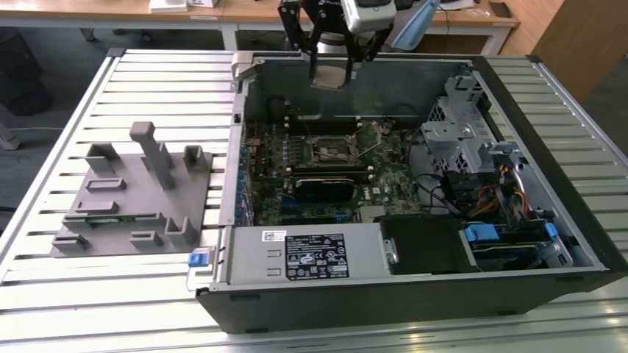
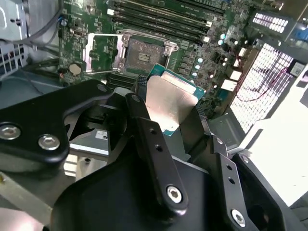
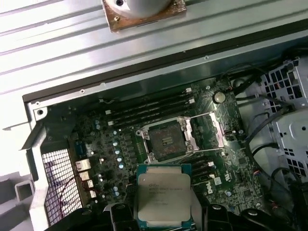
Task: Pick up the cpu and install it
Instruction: 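Place the cpu into insertion slot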
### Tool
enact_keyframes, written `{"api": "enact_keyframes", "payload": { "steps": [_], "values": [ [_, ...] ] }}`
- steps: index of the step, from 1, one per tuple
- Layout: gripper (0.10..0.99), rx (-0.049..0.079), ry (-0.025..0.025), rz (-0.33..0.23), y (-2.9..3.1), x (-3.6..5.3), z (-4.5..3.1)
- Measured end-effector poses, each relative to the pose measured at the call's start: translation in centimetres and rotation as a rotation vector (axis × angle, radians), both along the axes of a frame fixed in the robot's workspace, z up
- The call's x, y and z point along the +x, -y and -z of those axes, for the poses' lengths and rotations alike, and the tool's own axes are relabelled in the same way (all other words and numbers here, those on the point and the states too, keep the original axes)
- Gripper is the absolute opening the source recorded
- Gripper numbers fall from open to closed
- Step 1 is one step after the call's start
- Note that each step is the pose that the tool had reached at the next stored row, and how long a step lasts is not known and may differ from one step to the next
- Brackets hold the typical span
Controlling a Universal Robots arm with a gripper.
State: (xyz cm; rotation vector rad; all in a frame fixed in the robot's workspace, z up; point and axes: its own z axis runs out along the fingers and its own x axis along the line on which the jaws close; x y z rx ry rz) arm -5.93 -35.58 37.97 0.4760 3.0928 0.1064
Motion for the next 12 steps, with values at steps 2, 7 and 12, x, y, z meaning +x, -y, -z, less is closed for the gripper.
{"api": "enact_keyframes", "payload": {
  "steps": [2, 7, 12],
  "values": [
    [0.525, 0.000, 0.0000, 0.035, 0.00, 0.00, 0.02],
    [0.525, 0.000, 0.0000, 0.125, 0.00, 0.00, 0.09],
    [0.525, 0.000, 0.0001, 0.204, 0.00, 0.00, 0.13]
  ]
}}
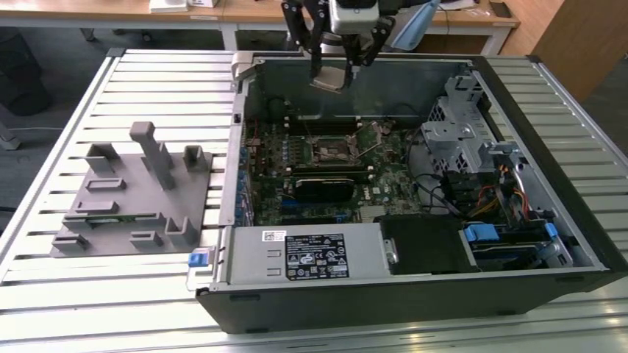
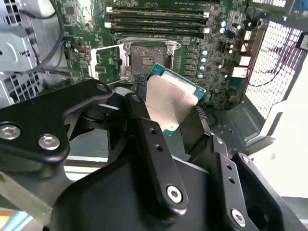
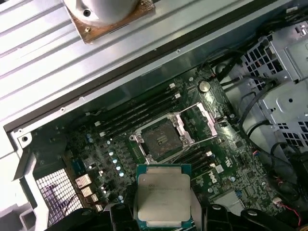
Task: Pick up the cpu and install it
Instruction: 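Place the cpu into insertion slot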
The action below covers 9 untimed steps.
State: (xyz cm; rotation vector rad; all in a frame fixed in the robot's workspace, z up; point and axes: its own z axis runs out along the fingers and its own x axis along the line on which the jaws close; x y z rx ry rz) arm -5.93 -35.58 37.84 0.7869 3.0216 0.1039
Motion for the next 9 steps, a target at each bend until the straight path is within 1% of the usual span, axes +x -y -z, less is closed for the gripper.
{"api": "enact_keyframes", "payload": {
  "steps": [9],
  "values": [
    [0.525, 0.000, 0.0000, 0.161, 0.00, 0.00, 0.17]
  ]
}}
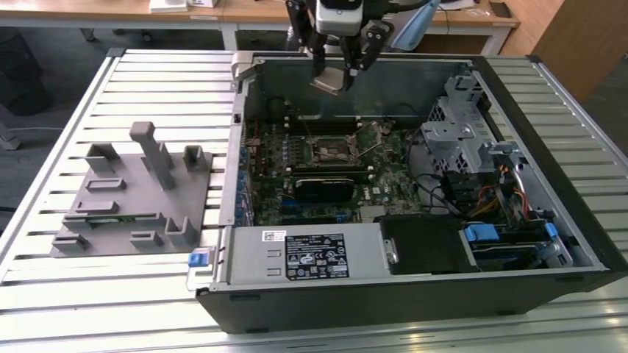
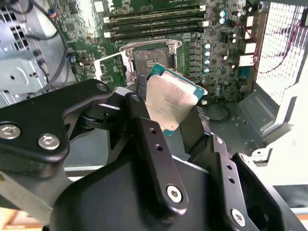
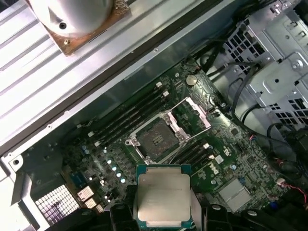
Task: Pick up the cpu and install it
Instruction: 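Place the cpu into insertion slot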
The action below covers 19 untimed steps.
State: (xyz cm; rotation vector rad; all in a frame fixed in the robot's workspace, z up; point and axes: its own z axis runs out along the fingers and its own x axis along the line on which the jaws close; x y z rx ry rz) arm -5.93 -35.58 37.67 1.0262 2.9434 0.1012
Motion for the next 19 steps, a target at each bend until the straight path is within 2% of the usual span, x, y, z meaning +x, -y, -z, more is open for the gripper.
{"api": "enact_keyframes", "payload": {
  "steps": [7, 19],
  "values": [
    [0.525, 0.000, -0.0001, 0.124, 0.00, 0.00, 0.14],
    [0.525, 0.000, 0.0001, 0.269, -0.02, 0.00, 0.35]
  ]
}}
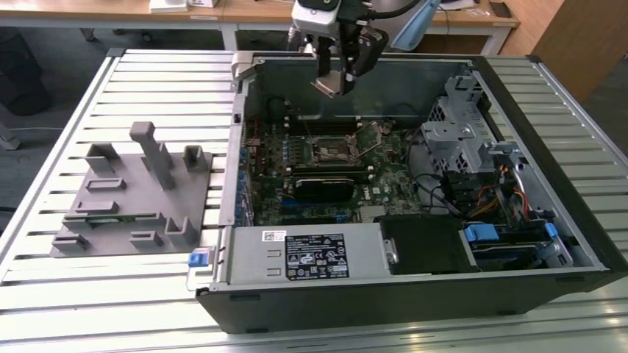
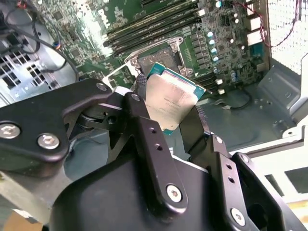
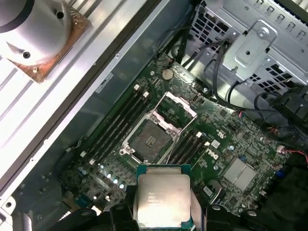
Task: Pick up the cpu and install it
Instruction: 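Place the cpu into insertion slot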
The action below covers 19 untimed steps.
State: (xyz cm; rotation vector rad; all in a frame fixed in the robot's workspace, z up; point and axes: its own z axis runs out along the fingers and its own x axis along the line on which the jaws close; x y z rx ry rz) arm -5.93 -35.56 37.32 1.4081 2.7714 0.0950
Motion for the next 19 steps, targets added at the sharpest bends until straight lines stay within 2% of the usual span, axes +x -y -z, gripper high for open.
{"api": "enact_keyframes", "payload": {
  "steps": [10, 19],
  "values": [
    [0.525, 0.000, -0.0001, 0.164, -0.02, 0.00, 0.35],
    [0.525, 0.000, -0.0001, 0.282, -0.13, 0.01, 0.81]
  ]
}}
